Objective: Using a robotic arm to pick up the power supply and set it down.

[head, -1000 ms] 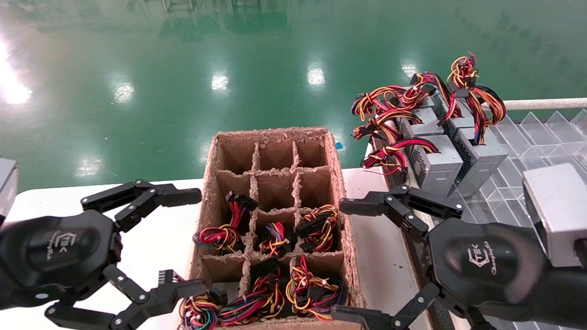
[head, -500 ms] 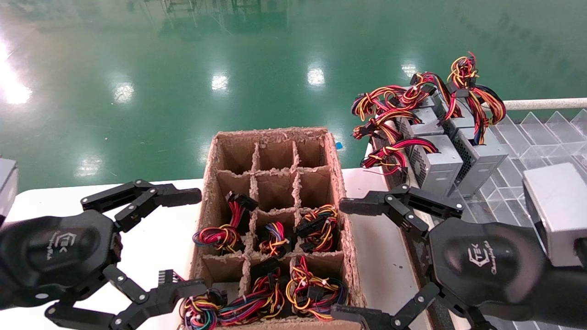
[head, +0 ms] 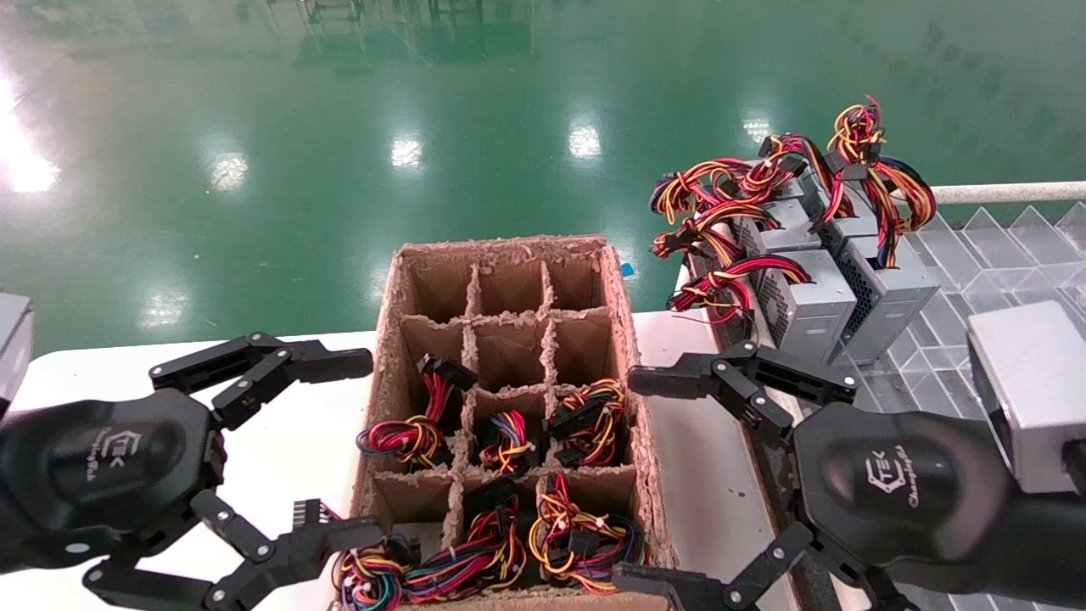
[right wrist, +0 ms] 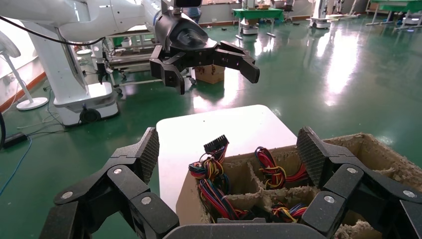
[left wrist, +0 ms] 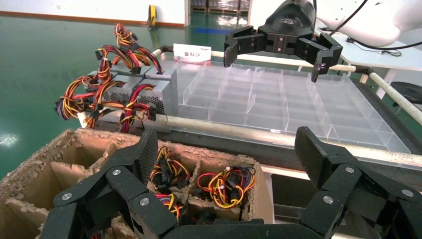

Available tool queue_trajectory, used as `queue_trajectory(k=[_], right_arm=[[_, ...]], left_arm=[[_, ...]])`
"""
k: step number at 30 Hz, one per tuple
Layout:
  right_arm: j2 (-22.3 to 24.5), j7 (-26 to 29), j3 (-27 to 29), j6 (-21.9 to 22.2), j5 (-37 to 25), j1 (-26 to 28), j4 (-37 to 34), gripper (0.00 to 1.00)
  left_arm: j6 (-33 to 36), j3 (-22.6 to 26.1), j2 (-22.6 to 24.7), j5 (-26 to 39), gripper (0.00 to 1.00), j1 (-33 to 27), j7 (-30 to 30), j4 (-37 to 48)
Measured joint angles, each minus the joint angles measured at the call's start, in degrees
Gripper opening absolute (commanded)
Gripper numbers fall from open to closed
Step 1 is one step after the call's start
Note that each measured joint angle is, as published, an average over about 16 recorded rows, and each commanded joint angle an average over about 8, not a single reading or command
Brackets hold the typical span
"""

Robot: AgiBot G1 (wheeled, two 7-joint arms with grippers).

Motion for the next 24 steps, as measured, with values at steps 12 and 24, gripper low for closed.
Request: queue_trajectory(k=[12, 24], right_arm=[[0.0, 0.0, 0.0, 0.0, 0.0, 0.0, 0.0, 1.00], [0.0, 0.0, 0.0, 0.0, 0.0, 0.0, 0.0, 1.00]], left_arm=[[0.0, 0.0, 0.0, 0.0, 1.00, 0.0, 0.0, 0.0], [0.0, 0.0, 0.0, 0.0, 1.00, 0.0, 0.0, 0.0]])
